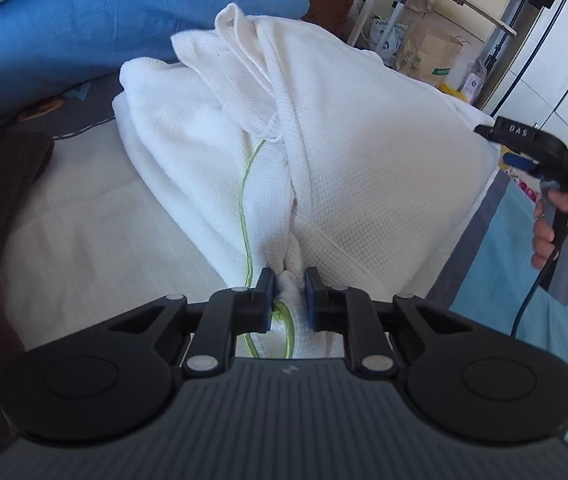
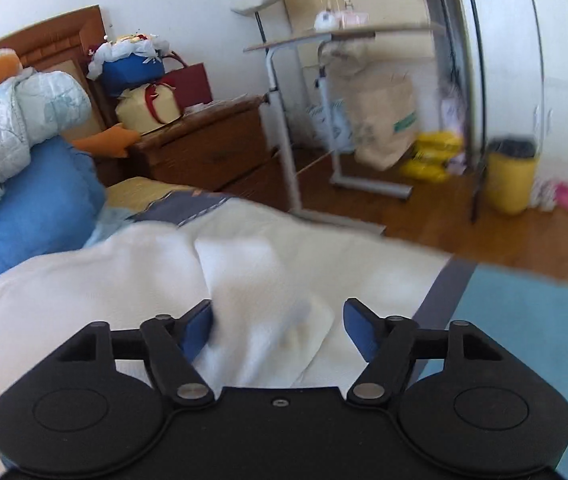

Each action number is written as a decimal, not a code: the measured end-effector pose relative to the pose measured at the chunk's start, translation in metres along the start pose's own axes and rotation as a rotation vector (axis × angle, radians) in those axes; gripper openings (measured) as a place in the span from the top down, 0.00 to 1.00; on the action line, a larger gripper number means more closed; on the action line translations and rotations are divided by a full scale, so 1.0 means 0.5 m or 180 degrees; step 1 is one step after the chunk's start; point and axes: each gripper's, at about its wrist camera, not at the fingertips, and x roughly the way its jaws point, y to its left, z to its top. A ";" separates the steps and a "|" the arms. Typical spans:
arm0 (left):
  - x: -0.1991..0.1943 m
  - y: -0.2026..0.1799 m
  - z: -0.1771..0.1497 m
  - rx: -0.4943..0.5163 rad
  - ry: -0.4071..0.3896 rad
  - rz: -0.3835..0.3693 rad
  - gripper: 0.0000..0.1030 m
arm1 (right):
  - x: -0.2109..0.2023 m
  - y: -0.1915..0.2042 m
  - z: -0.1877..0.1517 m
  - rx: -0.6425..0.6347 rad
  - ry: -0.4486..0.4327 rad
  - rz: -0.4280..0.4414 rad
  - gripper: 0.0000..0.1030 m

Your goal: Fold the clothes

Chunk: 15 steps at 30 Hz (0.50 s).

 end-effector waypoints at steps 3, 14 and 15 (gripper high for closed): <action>-0.009 0.001 0.005 0.0064 0.0035 -0.0013 0.85 | -0.055 0.039 0.037 0.0165 -0.0321 -0.0167 0.29; -0.109 -0.010 0.025 0.0070 -0.0732 -0.0651 0.76 | -0.114 0.122 -0.003 -0.0078 -0.0495 0.0598 0.29; -0.103 -0.013 0.025 0.0068 -0.0714 -0.0728 0.76 | -0.108 0.109 -0.007 0.0012 -0.0482 0.0619 0.29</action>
